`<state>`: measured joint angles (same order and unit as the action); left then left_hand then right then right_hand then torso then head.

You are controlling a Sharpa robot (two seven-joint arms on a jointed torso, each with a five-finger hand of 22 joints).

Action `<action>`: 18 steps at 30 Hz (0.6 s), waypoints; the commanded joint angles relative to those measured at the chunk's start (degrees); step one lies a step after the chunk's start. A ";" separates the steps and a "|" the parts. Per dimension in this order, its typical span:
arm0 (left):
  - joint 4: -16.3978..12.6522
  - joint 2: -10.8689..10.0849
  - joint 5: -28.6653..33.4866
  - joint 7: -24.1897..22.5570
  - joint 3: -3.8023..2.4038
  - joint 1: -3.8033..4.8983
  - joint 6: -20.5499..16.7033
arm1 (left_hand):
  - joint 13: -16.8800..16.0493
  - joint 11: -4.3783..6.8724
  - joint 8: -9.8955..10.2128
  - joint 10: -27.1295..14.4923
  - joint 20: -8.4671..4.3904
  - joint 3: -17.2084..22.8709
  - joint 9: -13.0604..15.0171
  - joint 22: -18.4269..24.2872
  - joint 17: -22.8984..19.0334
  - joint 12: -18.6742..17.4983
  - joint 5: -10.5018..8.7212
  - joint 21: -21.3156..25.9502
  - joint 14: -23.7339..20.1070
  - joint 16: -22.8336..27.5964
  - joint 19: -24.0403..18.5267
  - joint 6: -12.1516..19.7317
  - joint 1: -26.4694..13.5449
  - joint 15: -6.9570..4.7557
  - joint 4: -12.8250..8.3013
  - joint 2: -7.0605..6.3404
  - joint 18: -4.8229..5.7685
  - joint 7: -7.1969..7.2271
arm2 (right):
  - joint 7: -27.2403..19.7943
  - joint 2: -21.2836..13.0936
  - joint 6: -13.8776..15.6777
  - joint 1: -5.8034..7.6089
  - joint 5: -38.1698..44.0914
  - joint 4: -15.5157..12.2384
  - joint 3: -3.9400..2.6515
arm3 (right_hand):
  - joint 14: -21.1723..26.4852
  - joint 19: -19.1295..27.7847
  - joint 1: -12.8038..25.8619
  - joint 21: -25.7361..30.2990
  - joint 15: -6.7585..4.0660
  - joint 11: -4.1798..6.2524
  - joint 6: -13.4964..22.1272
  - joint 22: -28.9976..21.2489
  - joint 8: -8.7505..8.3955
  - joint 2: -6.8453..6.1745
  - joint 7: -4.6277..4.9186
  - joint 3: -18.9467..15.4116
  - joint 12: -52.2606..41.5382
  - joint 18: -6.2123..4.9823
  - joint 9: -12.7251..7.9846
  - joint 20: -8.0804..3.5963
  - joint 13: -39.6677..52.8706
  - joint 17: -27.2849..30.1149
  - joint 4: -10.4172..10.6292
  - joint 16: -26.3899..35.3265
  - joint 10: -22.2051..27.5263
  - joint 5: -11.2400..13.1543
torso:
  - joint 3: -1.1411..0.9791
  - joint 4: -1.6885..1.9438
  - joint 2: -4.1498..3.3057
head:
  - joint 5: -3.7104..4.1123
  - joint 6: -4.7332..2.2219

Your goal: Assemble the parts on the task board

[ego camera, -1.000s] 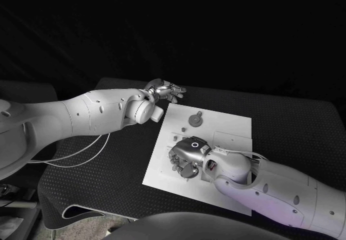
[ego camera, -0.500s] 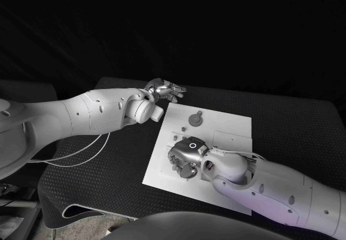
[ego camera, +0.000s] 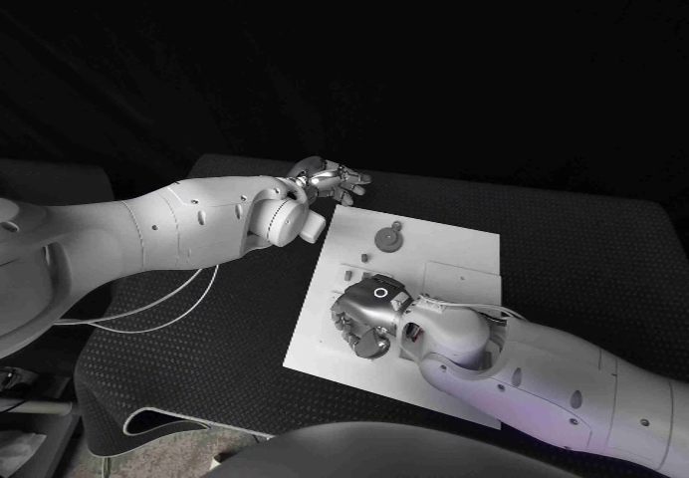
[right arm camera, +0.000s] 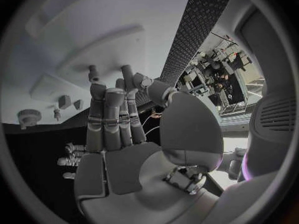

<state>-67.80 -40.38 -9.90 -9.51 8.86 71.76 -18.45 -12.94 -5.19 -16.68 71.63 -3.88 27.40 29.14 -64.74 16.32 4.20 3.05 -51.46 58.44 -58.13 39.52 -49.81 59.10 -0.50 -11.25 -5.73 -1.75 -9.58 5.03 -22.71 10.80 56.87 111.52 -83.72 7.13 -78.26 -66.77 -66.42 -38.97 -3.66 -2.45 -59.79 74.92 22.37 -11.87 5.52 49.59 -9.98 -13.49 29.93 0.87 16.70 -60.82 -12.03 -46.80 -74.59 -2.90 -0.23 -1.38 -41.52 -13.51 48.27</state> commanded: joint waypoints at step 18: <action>-0.16 -0.30 0.10 0.02 -0.05 0.08 0.90 | -0.03 -0.27 -0.48 -0.27 -2.14 -0.09 -0.14 -0.14 0.13 -0.05 0.04 0.36 0.11 0.46 -0.09 0.46 -0.27 0.09 0.24 -0.10 0.04 -0.08 | -1.36 -1.31 5.74 -0.40 -3.23 0.21 0.39 | 6.60 5.67 5.05 -0.79 4.73 -5.12 13.76 1.33 -8.09 -4.93 6.09 -15.49 6.11 -1.45 -3.26 1.77 -4.75 1.72 -4.35 -2.98 14.67 -3.60 | -0.13 -0.05 -0.05 | 0.25 -0.10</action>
<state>-67.80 -40.69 -9.90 -9.28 8.86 71.76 -18.34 -12.93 -5.19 -16.92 71.63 -3.88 27.40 29.10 -64.78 16.37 4.20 3.05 -51.46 58.44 -57.90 39.52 -49.81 59.10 -0.50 -11.25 -5.73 -1.75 -9.58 4.21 -23.86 14.04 56.50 108.99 -83.28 7.53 -72.17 -61.55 -61.54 -40.04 0.98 -7.38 -46.53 75.06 14.45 -16.74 11.57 34.53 -3.69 -13.51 26.77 2.76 12.21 -59.08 -16.44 -49.45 -60.53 -6.85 -0.33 -1.42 -41.54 -13.33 48.21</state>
